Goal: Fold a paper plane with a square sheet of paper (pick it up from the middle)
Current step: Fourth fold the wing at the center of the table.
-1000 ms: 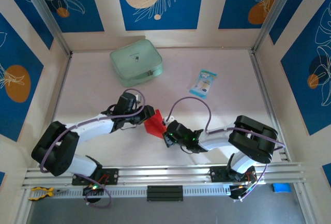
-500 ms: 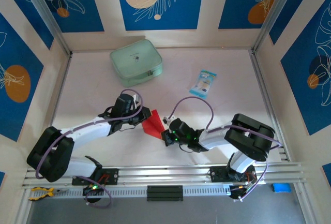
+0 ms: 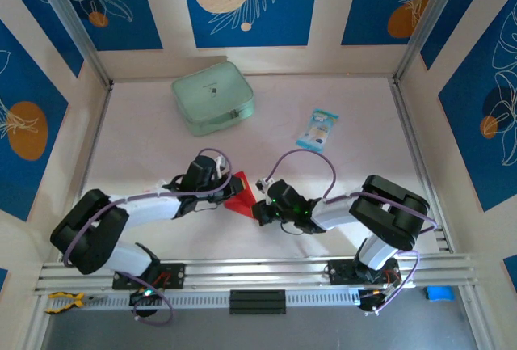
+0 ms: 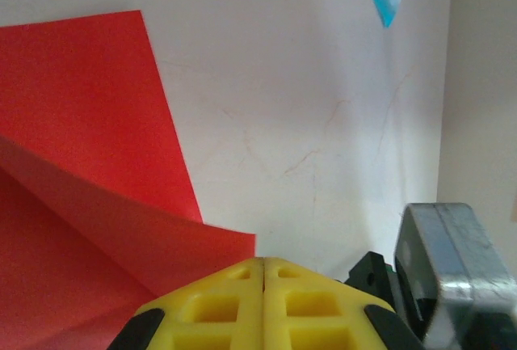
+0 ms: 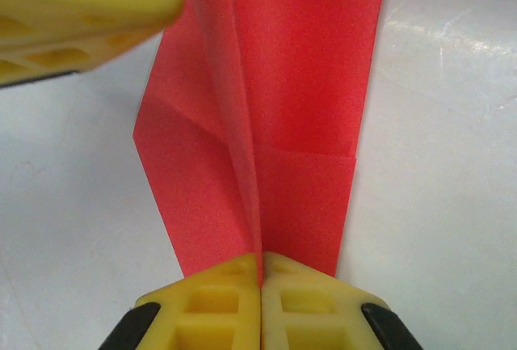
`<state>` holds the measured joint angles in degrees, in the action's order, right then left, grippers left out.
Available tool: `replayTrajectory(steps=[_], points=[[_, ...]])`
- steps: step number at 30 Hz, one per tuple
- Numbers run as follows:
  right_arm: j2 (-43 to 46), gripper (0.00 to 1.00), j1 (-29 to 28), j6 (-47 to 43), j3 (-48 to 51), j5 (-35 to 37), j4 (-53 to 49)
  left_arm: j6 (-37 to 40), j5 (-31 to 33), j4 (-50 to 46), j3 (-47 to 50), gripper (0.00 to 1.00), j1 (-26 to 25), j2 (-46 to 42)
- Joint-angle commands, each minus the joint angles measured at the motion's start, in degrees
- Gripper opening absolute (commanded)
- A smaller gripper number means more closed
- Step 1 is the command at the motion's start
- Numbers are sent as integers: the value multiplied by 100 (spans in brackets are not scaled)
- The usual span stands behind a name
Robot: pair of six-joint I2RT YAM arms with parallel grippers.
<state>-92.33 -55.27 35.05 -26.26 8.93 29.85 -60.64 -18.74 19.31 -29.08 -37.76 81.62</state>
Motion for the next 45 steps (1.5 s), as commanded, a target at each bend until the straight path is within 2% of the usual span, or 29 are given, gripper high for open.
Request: replayTrajectory(steps=[1, 8, 24, 31, 45], points=[[-205, 8, 46, 142, 7, -331, -529, -44, 166, 116, -100, 6, -50, 174], [-215, 8, 124, 176, -7, -526, -546, -25, 410, -60, -172, 6, -50, 375], [-231, 8, 399, 242, -360, -1154, -1184, 39, 503, -175, -252, 6, -50, 568], [-208, 12, 446, 296, -426, -1221, -1313, 62, 494, -190, -284, 6, -49, 653], [-290, 10, 498, 345, -545, -1385, -1434, 115, 519, -320, -348, 5, -53, 793]])
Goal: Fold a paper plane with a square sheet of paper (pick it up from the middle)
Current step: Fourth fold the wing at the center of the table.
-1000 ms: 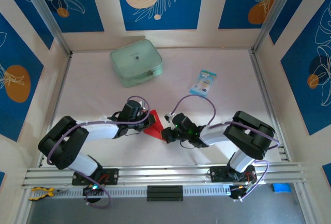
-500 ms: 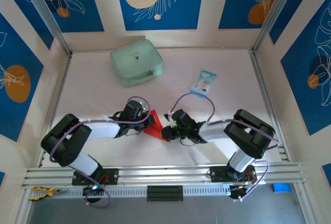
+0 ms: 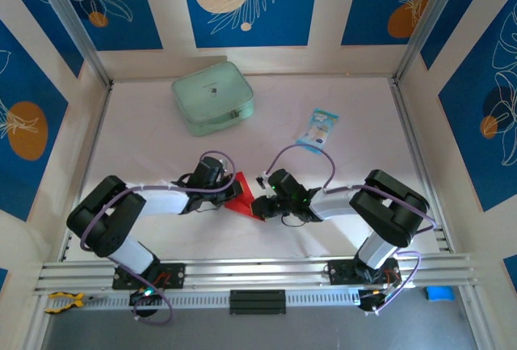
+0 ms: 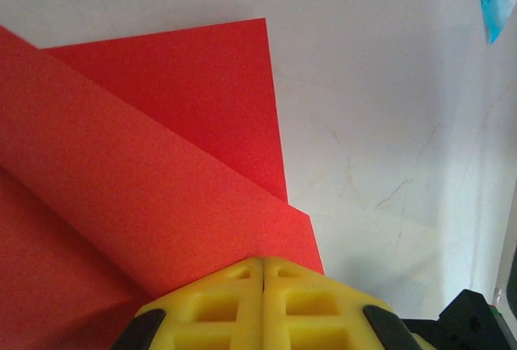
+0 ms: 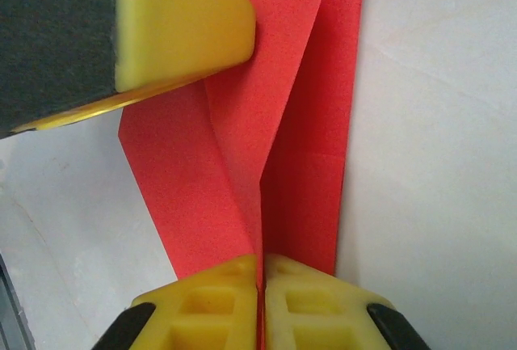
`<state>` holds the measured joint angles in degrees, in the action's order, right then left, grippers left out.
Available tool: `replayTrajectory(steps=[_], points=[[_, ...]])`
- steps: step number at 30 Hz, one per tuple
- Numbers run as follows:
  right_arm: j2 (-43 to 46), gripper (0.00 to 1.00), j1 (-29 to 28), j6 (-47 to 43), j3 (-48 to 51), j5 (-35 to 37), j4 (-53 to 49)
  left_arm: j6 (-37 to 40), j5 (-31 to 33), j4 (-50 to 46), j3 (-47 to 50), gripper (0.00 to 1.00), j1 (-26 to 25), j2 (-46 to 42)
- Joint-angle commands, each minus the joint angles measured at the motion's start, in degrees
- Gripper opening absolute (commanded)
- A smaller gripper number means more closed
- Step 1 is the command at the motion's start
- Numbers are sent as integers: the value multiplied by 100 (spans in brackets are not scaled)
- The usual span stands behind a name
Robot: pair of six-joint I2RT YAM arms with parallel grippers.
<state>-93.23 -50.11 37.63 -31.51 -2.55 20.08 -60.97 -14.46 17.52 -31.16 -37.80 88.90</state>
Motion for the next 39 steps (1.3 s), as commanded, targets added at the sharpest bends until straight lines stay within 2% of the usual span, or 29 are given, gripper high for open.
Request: replayTrajectory(steps=[1, 39], points=[[-199, 10, -13, 83, -30, -253, -465, 157, 105, -178, -145, 5, -43, 74], [-266, 10, 28, 131, -72, -357, -636, 340, -125, -363, -385, 6, -44, 503]])
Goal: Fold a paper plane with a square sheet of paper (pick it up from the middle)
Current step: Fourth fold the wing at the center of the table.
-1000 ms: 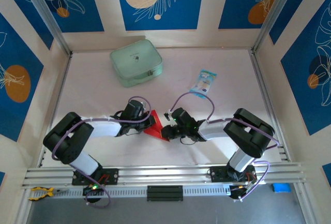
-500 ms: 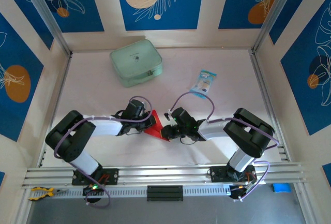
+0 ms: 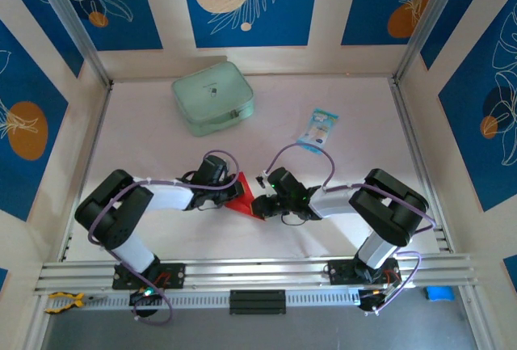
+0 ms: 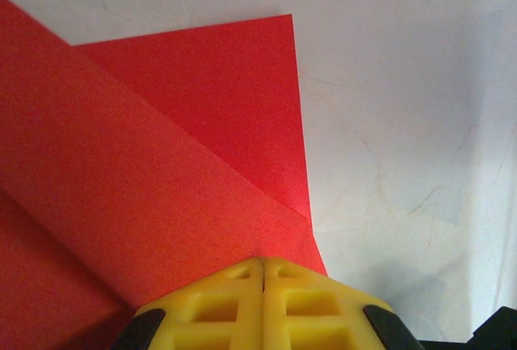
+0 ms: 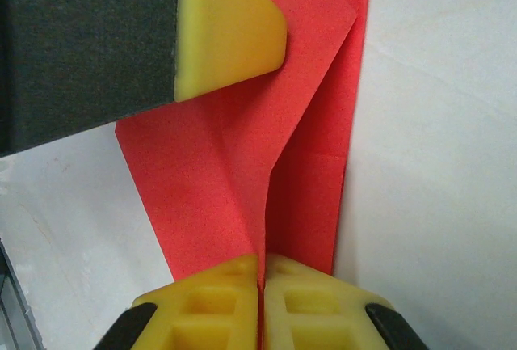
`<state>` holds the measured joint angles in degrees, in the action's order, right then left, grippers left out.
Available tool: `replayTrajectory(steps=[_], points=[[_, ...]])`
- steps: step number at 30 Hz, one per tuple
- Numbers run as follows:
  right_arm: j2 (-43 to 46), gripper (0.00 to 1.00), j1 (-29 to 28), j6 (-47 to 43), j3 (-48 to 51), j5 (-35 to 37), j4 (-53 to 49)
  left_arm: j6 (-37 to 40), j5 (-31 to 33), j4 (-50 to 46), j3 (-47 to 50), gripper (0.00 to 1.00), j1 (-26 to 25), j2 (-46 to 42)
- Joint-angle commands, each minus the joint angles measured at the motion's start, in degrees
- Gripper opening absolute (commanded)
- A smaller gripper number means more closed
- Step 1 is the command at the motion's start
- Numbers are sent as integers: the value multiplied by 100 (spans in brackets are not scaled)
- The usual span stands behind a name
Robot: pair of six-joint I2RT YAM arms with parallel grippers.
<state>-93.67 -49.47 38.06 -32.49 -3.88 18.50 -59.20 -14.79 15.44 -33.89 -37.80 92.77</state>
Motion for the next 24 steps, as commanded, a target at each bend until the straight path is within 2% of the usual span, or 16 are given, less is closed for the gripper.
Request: replayTrajectory(steps=[1, 9, 18, 24], points=[[-222, 10, -29, 87, 31, -227, -479, 171, -103, -158, -109, 6, -43, 131], [-100, 11, -9, 149, -6, -344, -538, 208, -117, -177, -85, 6, -43, 183], [293, 15, 163, 350, 89, -854, -542, 244, -95, -195, -43, 5, -41, 158], [378, 12, 176, 418, 219, -966, -560, 246, -103, -173, -29, 5, -44, 166]])
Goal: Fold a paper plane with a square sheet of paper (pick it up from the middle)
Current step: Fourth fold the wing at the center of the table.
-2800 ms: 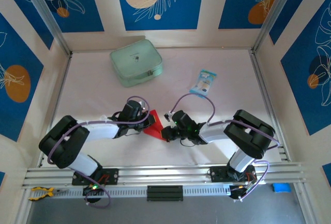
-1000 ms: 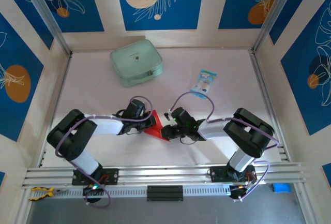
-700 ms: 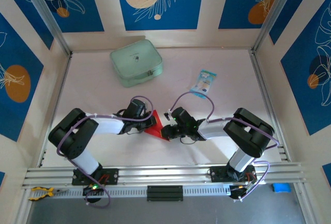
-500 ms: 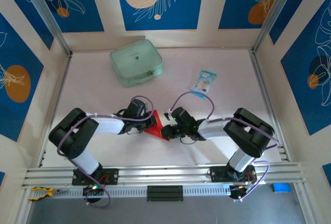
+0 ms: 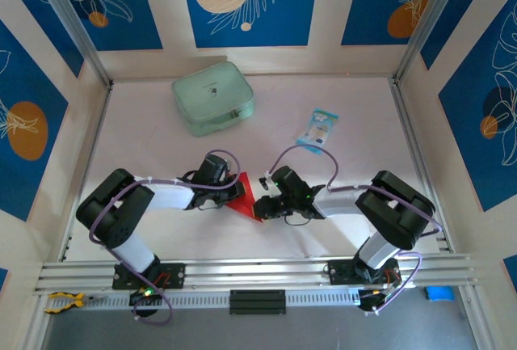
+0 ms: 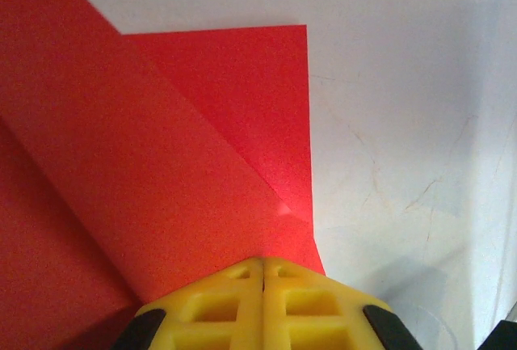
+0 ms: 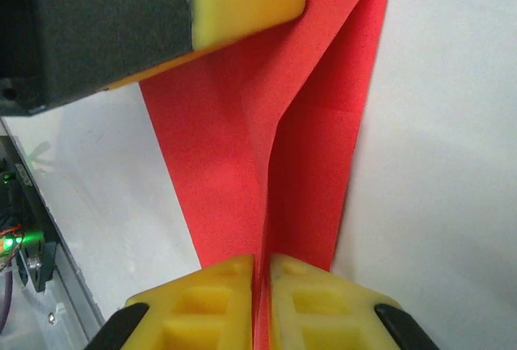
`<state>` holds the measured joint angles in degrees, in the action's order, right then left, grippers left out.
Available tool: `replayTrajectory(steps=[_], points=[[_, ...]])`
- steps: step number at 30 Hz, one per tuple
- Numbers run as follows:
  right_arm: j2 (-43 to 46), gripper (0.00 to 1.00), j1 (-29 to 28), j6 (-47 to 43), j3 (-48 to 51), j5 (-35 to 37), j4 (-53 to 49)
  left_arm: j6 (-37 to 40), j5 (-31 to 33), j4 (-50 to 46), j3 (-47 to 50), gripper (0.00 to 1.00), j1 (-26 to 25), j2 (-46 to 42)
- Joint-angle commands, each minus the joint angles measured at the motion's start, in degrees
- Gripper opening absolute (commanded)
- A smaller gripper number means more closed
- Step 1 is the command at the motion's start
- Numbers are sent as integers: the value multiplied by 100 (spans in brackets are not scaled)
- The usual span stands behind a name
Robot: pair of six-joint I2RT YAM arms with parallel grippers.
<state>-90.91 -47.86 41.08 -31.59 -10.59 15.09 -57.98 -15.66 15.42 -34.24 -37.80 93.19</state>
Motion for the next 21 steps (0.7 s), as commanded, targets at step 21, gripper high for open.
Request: replayTrajectory(steps=[21], points=[[112, 12, 47, 434, 455, -570, 169, 117, -71, -101, 5, 5, -44, 128]])
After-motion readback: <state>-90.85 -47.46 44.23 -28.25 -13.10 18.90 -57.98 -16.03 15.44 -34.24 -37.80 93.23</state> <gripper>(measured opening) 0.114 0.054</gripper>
